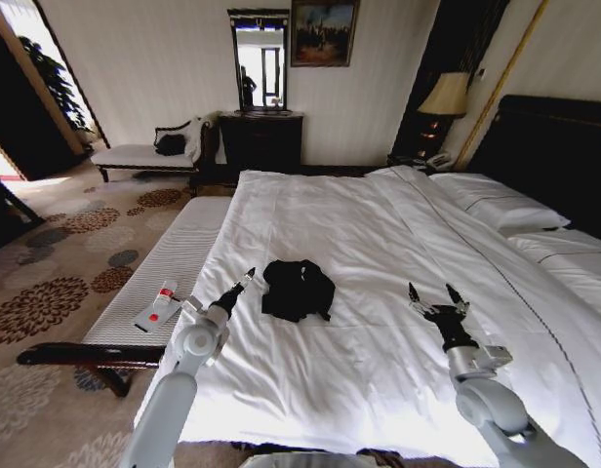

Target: Fold the clothes on the bed.

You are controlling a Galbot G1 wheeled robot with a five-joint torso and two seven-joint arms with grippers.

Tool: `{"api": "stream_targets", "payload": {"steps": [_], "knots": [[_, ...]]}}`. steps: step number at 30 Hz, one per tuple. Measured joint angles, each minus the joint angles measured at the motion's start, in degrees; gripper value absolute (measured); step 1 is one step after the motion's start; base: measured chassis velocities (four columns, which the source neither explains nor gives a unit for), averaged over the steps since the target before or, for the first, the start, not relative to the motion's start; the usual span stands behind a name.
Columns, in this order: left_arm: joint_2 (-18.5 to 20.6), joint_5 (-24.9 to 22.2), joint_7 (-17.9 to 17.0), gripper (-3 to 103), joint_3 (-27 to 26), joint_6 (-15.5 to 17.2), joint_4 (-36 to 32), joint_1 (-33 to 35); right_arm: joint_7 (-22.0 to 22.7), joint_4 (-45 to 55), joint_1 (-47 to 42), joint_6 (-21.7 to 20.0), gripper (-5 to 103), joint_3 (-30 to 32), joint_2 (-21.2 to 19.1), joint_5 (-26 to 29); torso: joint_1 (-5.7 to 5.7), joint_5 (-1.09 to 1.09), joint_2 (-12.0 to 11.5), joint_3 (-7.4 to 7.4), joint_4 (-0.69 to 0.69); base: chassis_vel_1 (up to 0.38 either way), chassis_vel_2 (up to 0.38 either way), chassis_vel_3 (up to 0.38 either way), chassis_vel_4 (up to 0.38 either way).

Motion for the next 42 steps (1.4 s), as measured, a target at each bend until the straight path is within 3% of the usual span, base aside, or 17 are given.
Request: {"api": "stream_targets", "payload": {"steps": [4,12,19,24,42], "knots": [[-2.07,-3.45,-3.18,100,0.37,2.70,-1.26,0.42,0.05,2.08,-1.07,0.54,100,3.39,3.04,0.80,-0.01,-0.01,0.01,0.00,0.03,0.000,0.000,0.000,0.000],[-2.79,-9.61,-4.32,100,-0.76,3.86,1.24,-2.86,0.49,4.20,0.12,-0.36,100,2.62,2.20,0.45,-0.01,-0.01,0.01,0.00,0.07,0.000,0.000,0.000,0.000],[-7.33,-9.69,-4.27,100,0.73,3.87,10.32,-9.07,0.76,3.33,-0.44,-0.50,100,4.09,1.50,0.76,-0.01,-0.01,0.01,0.00,0.00,0.000,0.000,0.000,0.000],[-9.56,-8.95,-4.12,100,1.62,3.85,13.12,-11.03,0.87,2.90,-0.61,-0.61,100,4.66,1.20,0.92,0.00,0.00,0.01,0.00,0.04,0.000,0.000,0.000,0.000],[-9.84,-6.60,-3.73,100,0.72,3.80,13.19,-7.47,1.11,3.39,-1.13,-0.87,100,5.29,1.79,0.27,-0.02,-0.02,0.01,0.00,0.04,0.000,0.000,0.000,0.000]]}}
